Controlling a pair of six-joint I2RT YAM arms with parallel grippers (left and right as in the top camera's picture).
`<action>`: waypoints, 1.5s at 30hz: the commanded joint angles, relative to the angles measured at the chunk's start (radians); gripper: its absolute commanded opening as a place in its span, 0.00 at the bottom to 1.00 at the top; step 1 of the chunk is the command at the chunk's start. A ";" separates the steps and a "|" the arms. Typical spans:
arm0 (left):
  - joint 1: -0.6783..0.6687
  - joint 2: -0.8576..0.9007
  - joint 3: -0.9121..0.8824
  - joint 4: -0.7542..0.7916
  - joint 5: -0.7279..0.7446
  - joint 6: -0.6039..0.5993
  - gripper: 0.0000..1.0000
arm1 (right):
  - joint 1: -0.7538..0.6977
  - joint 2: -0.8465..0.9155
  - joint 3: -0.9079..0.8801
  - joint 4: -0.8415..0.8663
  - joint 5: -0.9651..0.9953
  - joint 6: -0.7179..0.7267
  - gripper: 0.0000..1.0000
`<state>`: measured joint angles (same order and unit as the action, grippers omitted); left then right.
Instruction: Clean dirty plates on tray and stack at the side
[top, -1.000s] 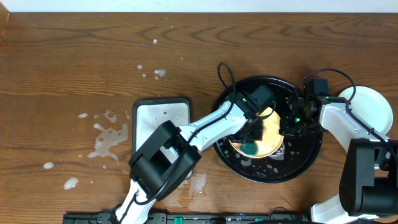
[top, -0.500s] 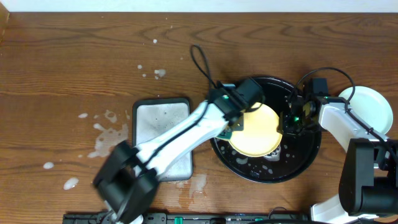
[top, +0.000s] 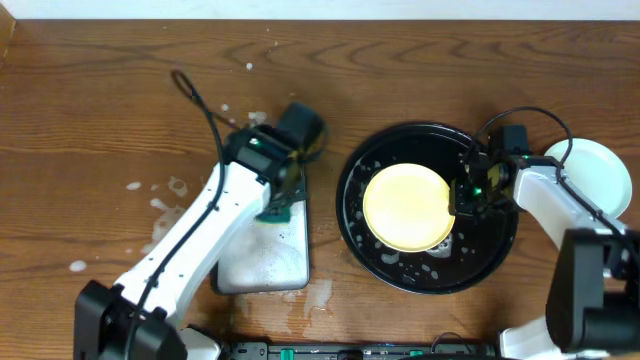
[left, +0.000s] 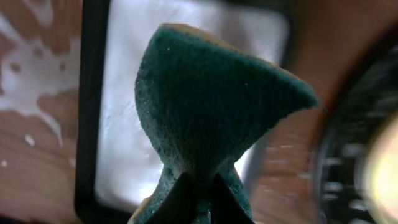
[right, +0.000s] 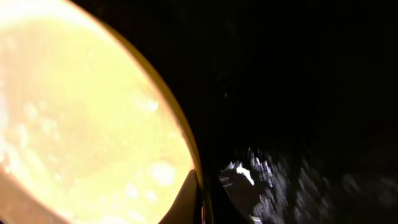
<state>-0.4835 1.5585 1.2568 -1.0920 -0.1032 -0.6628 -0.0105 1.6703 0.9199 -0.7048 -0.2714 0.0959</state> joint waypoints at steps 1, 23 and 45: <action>0.053 0.009 -0.103 0.050 0.105 0.080 0.11 | 0.025 -0.165 0.010 -0.028 0.111 0.022 0.01; 0.102 -0.433 -0.153 0.015 0.129 0.091 0.76 | 0.700 -0.550 0.010 -0.153 1.175 0.114 0.01; 0.102 -0.508 -0.153 0.015 0.129 0.083 0.81 | 1.057 -0.567 0.011 -0.152 1.584 -0.008 0.01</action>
<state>-0.3870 1.0466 1.1023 -1.0740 0.0242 -0.5758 1.0241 1.1168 0.9211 -0.8589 1.2236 0.1070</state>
